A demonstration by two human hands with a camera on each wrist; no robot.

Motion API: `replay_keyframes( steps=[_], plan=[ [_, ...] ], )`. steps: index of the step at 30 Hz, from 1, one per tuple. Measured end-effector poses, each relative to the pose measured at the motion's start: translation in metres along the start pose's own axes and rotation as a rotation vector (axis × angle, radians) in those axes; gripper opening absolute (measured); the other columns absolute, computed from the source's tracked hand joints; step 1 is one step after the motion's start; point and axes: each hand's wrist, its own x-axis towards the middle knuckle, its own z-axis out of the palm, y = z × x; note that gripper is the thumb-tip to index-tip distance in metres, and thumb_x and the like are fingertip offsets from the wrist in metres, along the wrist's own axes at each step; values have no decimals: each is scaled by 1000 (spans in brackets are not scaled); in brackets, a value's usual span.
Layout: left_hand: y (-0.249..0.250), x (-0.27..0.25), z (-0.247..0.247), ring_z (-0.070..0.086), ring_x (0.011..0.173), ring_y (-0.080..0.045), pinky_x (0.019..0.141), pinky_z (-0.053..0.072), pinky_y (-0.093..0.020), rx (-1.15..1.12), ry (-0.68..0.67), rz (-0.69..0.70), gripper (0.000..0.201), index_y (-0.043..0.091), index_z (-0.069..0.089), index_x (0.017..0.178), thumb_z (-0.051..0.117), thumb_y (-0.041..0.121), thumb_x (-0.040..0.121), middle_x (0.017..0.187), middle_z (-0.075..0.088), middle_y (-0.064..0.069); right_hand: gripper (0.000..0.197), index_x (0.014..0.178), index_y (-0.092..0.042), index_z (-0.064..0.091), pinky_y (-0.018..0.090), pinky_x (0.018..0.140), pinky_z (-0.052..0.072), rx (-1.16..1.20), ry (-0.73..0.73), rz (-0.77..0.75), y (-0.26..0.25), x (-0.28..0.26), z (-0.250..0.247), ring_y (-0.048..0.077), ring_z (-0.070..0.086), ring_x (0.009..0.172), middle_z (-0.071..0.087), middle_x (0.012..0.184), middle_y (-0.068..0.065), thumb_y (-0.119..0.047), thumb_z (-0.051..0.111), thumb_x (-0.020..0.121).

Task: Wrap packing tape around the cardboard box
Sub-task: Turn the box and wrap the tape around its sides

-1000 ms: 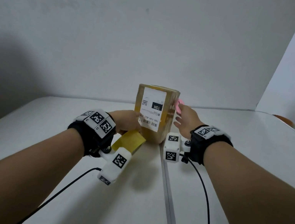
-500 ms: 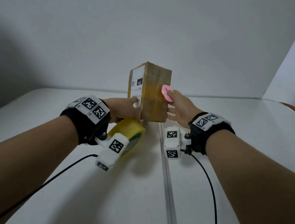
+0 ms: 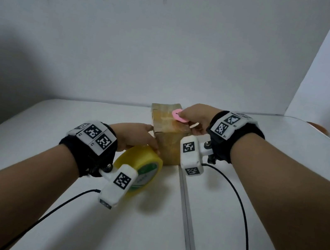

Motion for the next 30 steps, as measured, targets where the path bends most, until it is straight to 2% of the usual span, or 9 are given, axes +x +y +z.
replay_keyframes(
  steps=[2, 4, 7, 12, 14, 18, 22, 25, 30],
  plan=[
    [-3, -7, 0, 69, 96, -26, 72, 59, -31, 10, 32, 17, 86, 34, 24, 152, 70, 11, 82, 125, 64, -10, 28, 116, -10, 57, 34, 77, 52, -18, -7, -42, 3, -1, 3, 24, 55, 95, 56, 109, 10, -23, 46, 94],
    [-4, -14, 0, 69, 90, -26, 67, 59, -30, 29, 81, 44, 91, 45, 15, 151, 67, 13, 83, 124, 64, -12, 42, 135, -8, 52, 35, 96, 48, -117, 33, -141, 5, -3, 5, 21, 53, 106, 57, 128, 11, -27, 47, 97],
    [-5, -17, 1, 68, 102, -34, 90, 56, -46, 104, 114, 85, 95, 57, 7, 147, 65, 17, 82, 113, 71, -13, 44, 140, -16, 52, 28, 97, 41, -158, 80, -251, 6, -4, 8, 17, 52, 111, 54, 142, 12, -26, 49, 97],
    [0, -18, 5, 64, 107, -22, 96, 51, -35, 228, 144, 146, 70, 51, 28, 146, 54, 17, 91, 115, 70, -3, 53, 144, -14, 44, 37, 110, 41, -51, 116, -293, 8, -2, 9, 26, 49, 132, 47, 147, 11, -23, 54, 93],
    [-2, -17, 5, 63, 108, -21, 96, 52, -36, 234, 158, 151, 66, 50, 35, 144, 55, 17, 90, 121, 68, -2, 64, 145, -15, 41, 42, 109, 43, 13, 78, -261, 13, -2, 12, 26, 49, 132, 45, 148, 8, -42, 56, 88],
    [-7, -13, 5, 64, 92, -16, 84, 54, -29, 173, 185, 192, 64, 51, 43, 139, 56, 13, 89, 129, 63, -5, 109, 141, -19, 46, 44, 103, 49, 294, -1, -211, 48, 15, 18, 24, 56, 127, 55, 142, 5, -84, 62, 54],
    [-11, -9, 3, 61, 87, -14, 75, 52, -26, 153, 207, 215, 61, 52, 48, 135, 56, 13, 89, 129, 61, -3, 59, 127, -26, 53, 40, 102, 48, 270, -114, -289, 62, -28, 30, 15, 60, 119, 64, 126, -5, -56, 67, 78],
    [-12, -7, 4, 60, 89, -14, 78, 52, -27, 185, 236, 216, 61, 55, 48, 133, 57, 15, 89, 120, 58, 1, 50, 130, -28, 51, 40, 98, 52, 250, -159, -345, 71, -29, 39, 14, 62, 114, 64, 127, -3, -37, 70, 84],
    [-12, -2, 3, 55, 77, -4, 64, 47, -20, 238, 242, 223, 63, 55, 45, 135, 58, 14, 89, 114, 56, 2, 24, 100, -42, 58, 35, 103, 48, 137, -15, -411, 69, -20, 40, 16, 64, 114, 67, 115, -7, -40, 72, 81]
  ],
)
